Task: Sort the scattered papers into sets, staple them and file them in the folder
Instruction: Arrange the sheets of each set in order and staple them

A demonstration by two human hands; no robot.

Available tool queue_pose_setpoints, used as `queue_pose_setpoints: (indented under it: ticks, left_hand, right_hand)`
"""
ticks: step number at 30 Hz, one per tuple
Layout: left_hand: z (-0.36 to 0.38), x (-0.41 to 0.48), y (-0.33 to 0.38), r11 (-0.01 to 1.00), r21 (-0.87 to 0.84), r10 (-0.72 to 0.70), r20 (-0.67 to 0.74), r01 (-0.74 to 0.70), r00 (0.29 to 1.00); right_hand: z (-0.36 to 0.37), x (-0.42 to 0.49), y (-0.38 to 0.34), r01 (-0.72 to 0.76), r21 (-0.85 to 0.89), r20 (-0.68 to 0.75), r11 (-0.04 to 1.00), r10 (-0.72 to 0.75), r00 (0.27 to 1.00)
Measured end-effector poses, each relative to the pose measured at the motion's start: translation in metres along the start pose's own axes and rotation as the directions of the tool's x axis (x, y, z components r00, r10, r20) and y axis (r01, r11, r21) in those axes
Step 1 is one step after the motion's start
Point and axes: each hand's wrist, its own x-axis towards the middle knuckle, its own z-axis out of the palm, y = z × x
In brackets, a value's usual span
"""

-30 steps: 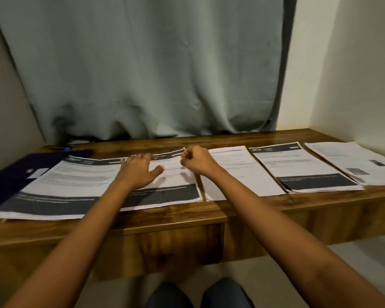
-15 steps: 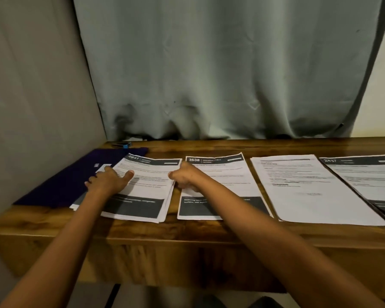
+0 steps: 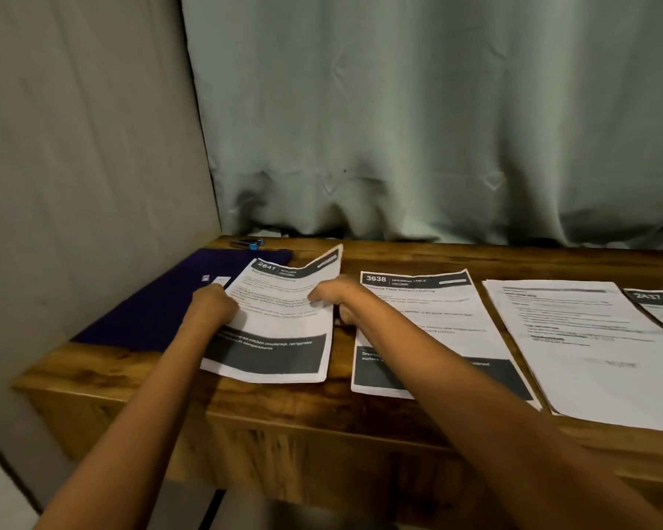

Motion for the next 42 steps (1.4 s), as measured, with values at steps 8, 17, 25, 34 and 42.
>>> queue_pose_setpoints:
  ticks: [8,17,25,34,42]
  left_hand:
    - [-0.033,-0.009,-0.005,0.959,-0.226,0.141,-0.14,-0.17,0.98]
    - [-0.074,-0.018,0.005,0.646,-0.589,0.292,-0.397,-0.486,0.87]
    - [-0.025,-0.023,-0.033,0.566,-0.622,0.318,-0.442,-0.542,0.839]
    - [-0.013,-0.035,-0.025,0.63,-0.515,0.315,-0.514,-0.581,0.798]
    - [0.012,-0.042,-0.017,0.689,-0.422,0.219,-0.653,-0.589,0.725]
  right_hand:
    - [0.004,0.016,-0.009,0.182,0.083,-0.144,0.98,-0.169,0.975]
    - [-0.008,0.011,-0.066,0.515,0.301,-0.22,0.802,-0.467,0.856]
    - [-0.004,0.011,-0.022,0.578,0.292,-0.154,0.762,-0.559,0.815]
    - [-0.015,0.012,-0.032,0.613,0.338,-0.191,0.714,-0.586,0.788]
    - [-0.01,0.013,-0.029,0.613,0.348,-0.22,0.709,-0.574,0.788]
